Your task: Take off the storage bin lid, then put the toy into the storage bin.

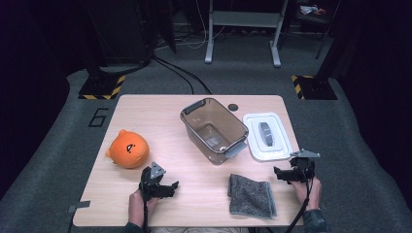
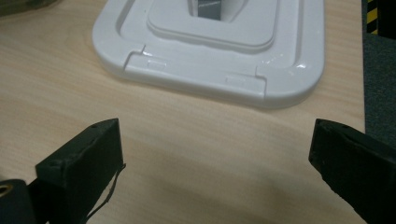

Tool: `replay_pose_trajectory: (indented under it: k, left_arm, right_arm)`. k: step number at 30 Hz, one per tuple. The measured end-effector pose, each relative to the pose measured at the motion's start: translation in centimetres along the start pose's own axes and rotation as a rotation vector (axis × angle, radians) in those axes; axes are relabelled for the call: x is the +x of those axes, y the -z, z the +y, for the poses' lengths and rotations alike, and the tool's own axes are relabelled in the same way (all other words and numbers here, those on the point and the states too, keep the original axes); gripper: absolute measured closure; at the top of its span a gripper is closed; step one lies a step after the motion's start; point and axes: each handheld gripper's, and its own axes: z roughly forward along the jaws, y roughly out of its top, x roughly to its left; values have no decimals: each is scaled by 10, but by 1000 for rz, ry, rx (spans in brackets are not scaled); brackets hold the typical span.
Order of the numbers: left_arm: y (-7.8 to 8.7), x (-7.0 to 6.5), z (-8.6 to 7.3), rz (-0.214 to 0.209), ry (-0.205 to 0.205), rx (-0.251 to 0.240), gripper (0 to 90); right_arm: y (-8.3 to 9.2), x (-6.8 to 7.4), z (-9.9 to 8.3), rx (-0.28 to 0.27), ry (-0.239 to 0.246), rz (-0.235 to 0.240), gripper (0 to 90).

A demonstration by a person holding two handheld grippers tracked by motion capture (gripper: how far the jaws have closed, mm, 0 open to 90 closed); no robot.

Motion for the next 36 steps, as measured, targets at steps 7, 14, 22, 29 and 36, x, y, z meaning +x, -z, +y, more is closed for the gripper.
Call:
replay_pose_trajectory:
  k: [7, 14, 22, 29, 36]
  left_arm:
    - [0, 0, 0, -1, 3, 2, 123]
    - [-1, 0, 0, 6, -1, -7, 123]
    - [0, 1, 0, 0, 3, -6, 125]
    - [4, 2, -3, -11, -7, -5, 123]
    - [9, 6, -5, -23, -11, 6, 120]
  right_arm:
    - [-2, 6, -14, 31, 7, -26, 21]
    - [-4, 7, -23, 12, 3, -12, 8]
    - [-4, 5, -28, -16, -13, 1, 0]
    - [-3, 8, -30, -24, -25, -10, 1]
    - [-3, 8, -30, -25, -22, -3, 0]
